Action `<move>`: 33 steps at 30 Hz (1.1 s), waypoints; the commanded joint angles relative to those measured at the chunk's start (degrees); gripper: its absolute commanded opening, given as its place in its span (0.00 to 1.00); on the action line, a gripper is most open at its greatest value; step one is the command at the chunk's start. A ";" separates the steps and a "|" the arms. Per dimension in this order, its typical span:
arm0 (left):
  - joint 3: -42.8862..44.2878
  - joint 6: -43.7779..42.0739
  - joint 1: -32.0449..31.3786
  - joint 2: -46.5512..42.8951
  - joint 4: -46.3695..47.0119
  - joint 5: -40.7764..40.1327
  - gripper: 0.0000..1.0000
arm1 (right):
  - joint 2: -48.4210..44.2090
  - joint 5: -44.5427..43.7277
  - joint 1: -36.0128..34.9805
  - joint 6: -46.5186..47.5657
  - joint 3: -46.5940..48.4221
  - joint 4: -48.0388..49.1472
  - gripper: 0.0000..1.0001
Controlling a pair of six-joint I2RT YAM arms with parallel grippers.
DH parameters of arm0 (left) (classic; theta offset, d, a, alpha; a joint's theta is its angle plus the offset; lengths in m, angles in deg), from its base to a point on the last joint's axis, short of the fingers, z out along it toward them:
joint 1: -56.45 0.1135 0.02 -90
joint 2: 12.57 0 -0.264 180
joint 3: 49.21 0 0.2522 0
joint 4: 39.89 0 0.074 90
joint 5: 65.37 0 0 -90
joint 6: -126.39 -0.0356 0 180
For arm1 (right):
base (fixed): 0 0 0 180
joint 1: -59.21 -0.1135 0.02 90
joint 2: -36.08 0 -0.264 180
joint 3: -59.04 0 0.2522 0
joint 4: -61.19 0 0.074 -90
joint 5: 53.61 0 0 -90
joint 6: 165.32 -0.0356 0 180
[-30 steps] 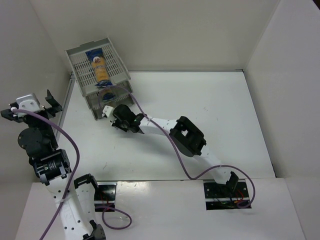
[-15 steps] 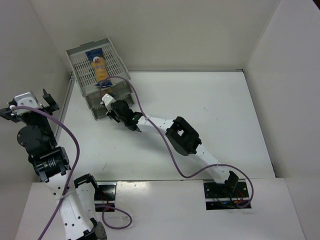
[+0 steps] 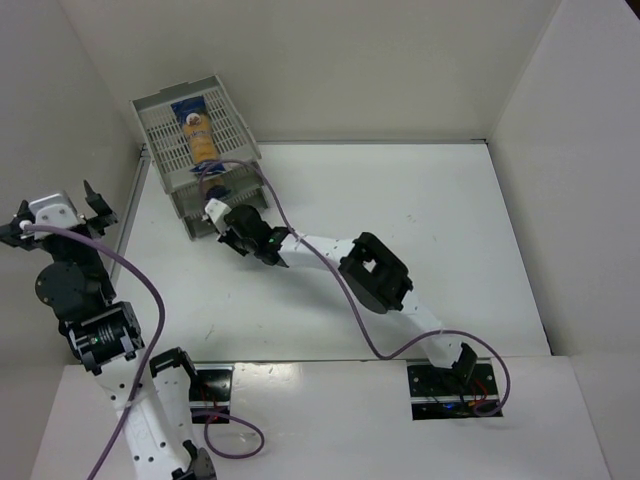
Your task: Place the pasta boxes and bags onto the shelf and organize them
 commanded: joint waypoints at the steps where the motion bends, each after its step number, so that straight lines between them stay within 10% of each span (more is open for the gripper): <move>1: 0.95 1.72 -0.10 -2.79 2.71 -2.23 1.00 | -11.64 7.56 -1.87 2.54 -1.95 -6.95 0.00; 3: -0.19 3.29 -0.71 -4.71 2.71 -3.91 1.00 | -18.99 10.64 -1.87 3.94 -7.12 -13.03 0.09; 7: -1.33 4.44 -2.55 -7.01 2.19 -8.39 1.00 | -35.41 10.66 -1.87 22.42 -25.88 -23.92 1.00; 12: -1.86 2.60 -4.84 -8.85 1.66 -15.16 1.00 | -58.64 -6.20 2.85 32.95 -47.89 -33.51 1.00; 17: -3.79 1.55 -6.77 -9.47 1.66 -18.67 1.00 | -79.46 -8.78 24.11 32.78 -51.27 -36.15 1.00; 21: -4.94 1.54 -6.78 -10.52 1.66 -21.49 1.00 | -85.65 -4.74 38.17 26.56 -47.49 -42.38 1.00; 33: -5.56 4.18 -7.31 -13.33 -1.59 -24.75 1.00 | -96.30 0.00 48.58 15.99 -51.26 -58.46 1.00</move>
